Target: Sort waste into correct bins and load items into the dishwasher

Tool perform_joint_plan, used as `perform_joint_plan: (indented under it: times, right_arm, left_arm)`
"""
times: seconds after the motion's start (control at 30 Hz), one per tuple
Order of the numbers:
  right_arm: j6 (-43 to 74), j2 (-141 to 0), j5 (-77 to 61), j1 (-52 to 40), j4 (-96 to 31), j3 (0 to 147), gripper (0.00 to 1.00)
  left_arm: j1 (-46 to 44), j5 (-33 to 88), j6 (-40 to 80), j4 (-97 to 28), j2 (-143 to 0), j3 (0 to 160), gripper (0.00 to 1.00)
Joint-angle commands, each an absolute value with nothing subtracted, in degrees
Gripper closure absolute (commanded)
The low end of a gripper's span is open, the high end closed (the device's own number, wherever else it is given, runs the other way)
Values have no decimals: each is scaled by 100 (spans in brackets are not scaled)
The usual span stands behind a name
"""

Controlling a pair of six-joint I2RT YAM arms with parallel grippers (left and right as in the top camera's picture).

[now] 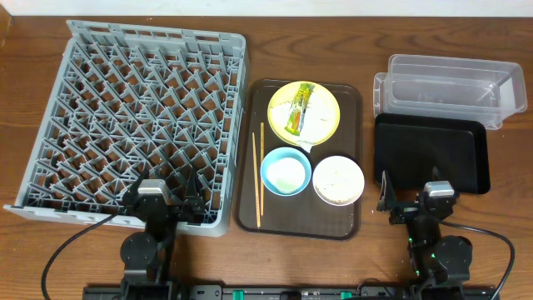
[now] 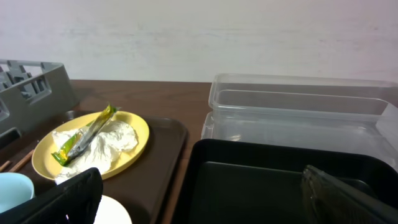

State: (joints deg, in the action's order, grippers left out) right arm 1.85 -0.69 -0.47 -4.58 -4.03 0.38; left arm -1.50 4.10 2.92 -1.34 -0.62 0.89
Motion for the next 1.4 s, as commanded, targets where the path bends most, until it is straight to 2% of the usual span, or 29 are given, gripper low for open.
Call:
perform_joint_plan:
  times: [0.0,1.37]
  right_arm:
    - [119,-38,-86,-491,-429,32,1]
    - [178,-38,40,-491,-353,32,1]
  left_arm:
    - [-115,471,215,-377,-23,23,0]
    - [-115,473,217,-377,-23,23,0]
